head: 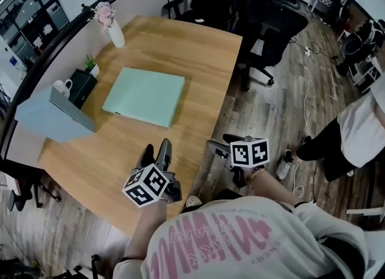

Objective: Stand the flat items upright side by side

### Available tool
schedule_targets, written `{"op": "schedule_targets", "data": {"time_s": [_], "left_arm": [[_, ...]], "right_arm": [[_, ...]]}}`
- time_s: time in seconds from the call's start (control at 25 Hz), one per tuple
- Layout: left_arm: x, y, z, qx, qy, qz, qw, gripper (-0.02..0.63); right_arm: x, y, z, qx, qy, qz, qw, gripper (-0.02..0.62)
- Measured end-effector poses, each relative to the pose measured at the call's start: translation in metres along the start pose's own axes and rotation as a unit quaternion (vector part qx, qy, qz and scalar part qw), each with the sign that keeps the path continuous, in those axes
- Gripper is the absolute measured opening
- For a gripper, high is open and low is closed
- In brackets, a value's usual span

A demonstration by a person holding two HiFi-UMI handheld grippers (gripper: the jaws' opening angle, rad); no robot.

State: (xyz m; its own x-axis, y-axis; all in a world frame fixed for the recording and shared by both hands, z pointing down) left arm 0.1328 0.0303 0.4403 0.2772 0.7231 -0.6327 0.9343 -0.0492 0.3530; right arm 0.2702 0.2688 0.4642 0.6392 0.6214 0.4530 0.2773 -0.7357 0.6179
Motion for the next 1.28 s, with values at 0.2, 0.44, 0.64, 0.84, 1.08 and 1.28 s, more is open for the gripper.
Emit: {"op": "schedule_targets", "data": {"time_s": [0.2,0.44,0.64,0.84,1.08,1.28], "left_arm": [[-0.024,0.010,0.005,0.003,-0.038,0.045,0.9983,0.284],[-0.050,0.031,0.062,0.073,-0.079,0.112,0.9879,0.302],[-0.060,0.076,0.069,0.079,-0.117,0.157,0.9775,0.377],[-0.073,0.117,0.065,0.071,-0.163,0.180,0.9676,0.400],[-0.094,0.151,0.076,0.042,-0.166,0.251,0.9527,0.393],[-0.107,0.164,0.076,0.025,-0.179,0.291,0.9395,0.395]], "right_arm": [[0.016,0.050,0.041,-0.027,-0.009,0.012,1.000,0.330],[0.021,0.131,0.145,-0.032,-0.044,0.067,0.996,0.341],[0.033,0.202,0.215,-0.070,-0.115,0.109,0.985,0.341],[0.035,0.266,0.247,-0.140,-0.177,0.150,0.963,0.375],[0.023,0.325,0.260,-0.229,-0.305,0.193,0.904,0.449],[0.010,0.353,0.250,-0.281,-0.342,0.238,0.864,0.451]]}}
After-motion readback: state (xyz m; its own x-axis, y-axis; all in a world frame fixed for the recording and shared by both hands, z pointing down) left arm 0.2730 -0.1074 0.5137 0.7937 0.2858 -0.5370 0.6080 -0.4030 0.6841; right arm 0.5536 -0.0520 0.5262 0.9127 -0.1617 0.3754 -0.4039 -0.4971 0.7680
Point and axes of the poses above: the fingertips, and each gripper's own axes: y forward along the fingers, x to its right, z out of its top, the point moved 9 cm from there along -y, backward along the fingers, and after that the axes turned 3 degrees about -y, right-handed, at the moved point
